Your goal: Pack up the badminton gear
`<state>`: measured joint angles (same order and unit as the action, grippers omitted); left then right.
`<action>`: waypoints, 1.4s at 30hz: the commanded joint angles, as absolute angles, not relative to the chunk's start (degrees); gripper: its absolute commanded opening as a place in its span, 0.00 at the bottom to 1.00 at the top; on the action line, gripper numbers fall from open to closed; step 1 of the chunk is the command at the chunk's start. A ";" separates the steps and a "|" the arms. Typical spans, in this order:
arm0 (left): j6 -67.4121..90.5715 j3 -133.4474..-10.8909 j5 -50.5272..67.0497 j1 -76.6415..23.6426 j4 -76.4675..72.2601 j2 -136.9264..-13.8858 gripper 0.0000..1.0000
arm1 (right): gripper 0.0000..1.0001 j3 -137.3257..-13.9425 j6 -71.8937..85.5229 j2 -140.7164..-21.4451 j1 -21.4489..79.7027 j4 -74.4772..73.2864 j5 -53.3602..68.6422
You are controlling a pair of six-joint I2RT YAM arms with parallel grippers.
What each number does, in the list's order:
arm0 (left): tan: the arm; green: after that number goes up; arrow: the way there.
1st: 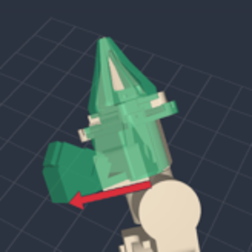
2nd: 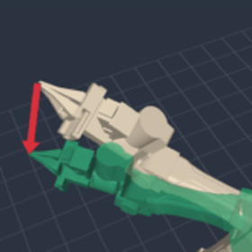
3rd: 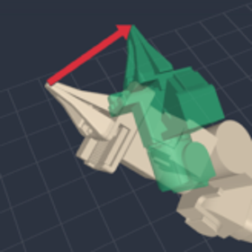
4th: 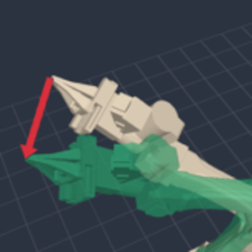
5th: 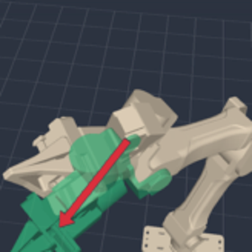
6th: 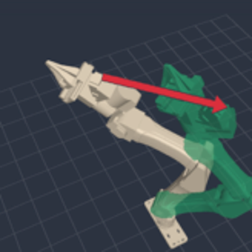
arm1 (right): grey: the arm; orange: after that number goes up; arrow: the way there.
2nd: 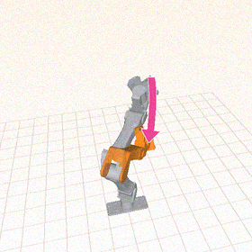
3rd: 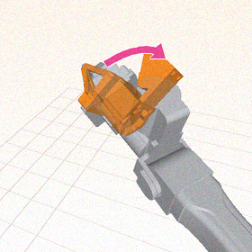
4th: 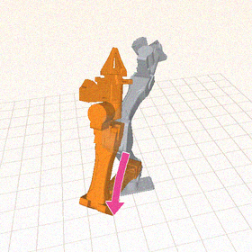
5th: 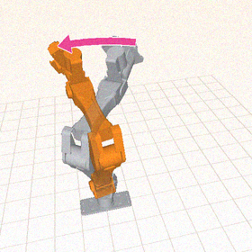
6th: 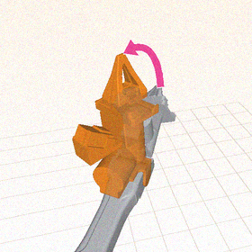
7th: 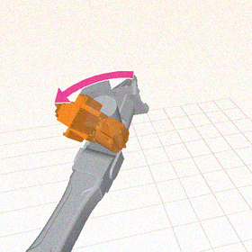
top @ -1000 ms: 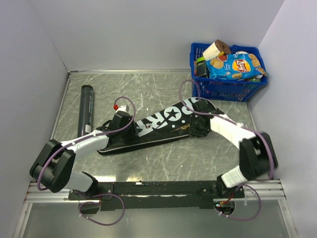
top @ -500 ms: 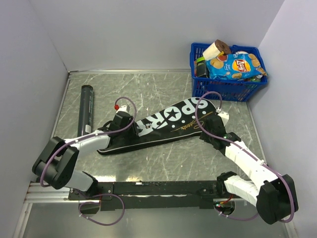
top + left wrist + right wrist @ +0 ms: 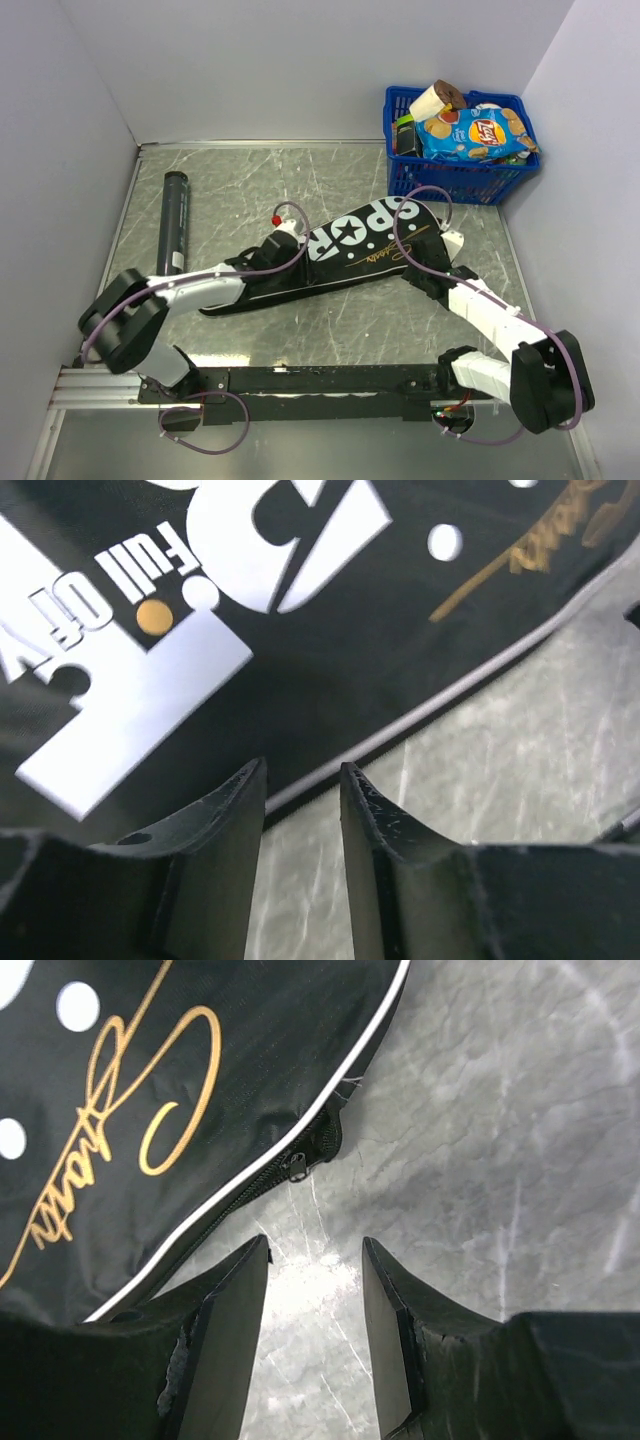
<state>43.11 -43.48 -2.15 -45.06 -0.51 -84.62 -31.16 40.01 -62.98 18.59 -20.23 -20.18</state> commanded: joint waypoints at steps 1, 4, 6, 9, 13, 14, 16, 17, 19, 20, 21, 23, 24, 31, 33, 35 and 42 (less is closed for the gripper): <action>45.44 -45.61 -1.84 -45.00 -2.98 -91.92 0.39 | 0.50 -28.75 43.50 -63.98 18.28 -13.29 -20.39; 43.78 -48.06 -4.30 -44.65 -2.82 -97.02 0.39 | 0.50 -27.69 44.03 -64.68 18.28 -10.47 -20.04; 43.07 -49.48 -5.09 -43.77 -1.94 -100.54 0.38 | 0.50 -28.03 44.03 -66.61 18.28 -10.02 -20.04; 42.19 -50.71 -4.49 -41.14 -2.02 -102.92 0.36 | 0.50 -29.18 43.86 -69.51 18.28 -9.23 -19.95; 41.05 -50.10 -3.34 -37.71 -2.37 -102.75 0.35 | 0.49 -30.32 43.68 -71.72 18.37 -7.82 -19.95; 40.87 -49.84 -3.17 -36.75 -2.37 -102.22 0.35 | 0.49 -30.58 43.59 -72.50 18.37 -7.82 -20.13; 40.43 -49.22 -3.43 -36.13 -2.29 -101.69 0.35 | 0.49 -31.64 43.51 -73.30 18.28 -8.09 -20.74; 40.34 -49.04 -3.34 -35.60 -2.37 -101.25 0.35 | 0.49 -32.08 43.59 -73.91 18.37 -8.26 -21.09; 40.34 -48.34 -2.73 -35.33 -2.81 -100.90 0.35 | 0.49 -32.69 43.33 -74.35 18.28 -7.91 -21.27; 40.34 -48.25 -1.94 -35.25 -3.42 -101.07 0.35 | 0.49 -32.96 43.16 -74.70 18.28 -7.82 -21.18; 40.34 -48.08 -1.50 -35.24 -3.69 -101.16 0.34 | 0.49 -33.48 43.15 -74.97 18.37 -7.91 -21.27; 40.69 -47.73 -0.53 -35.24 -4.74 -101.77 0.33 | 0.48 -34.10 43.07 -75.67 18.54 -7.74 -20.83; 40.78 -47.55 0.34 -35.24 -5.01 -101.95 0.33 | 0.48 -34.45 43.24 -75.76 18.81 -7.82 -20.74; 40.78 -46.14 2.20 -35.16 -6.68 -101.87 0.32 | 0.48 -36.03 45.44 -77.51 22.41 -8.44 -21.09; 40.52 -45.97 2.29 -35.16 -6.85 -101.60 0.31 | 0.47 -37.08 45.97 -78.83 23.38 -9.14 -21.18; 40.43 -45.53 2.29 -35.16 -6.94 -101.16 0.31 | 0.47 -37.53 46.75 -79.36 24.25 -9.58 -21.53; 39.73 -44.83 2.46 -35.24 -7.12 -100.99 0.30 | 0.47 -39.20 46.93 -81.21 24.79 -10.45 -23.82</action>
<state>41.93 -47.33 2.31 -35.11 -12.23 -99.98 -35.53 45.63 -79.59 24.43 -11.42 -20.91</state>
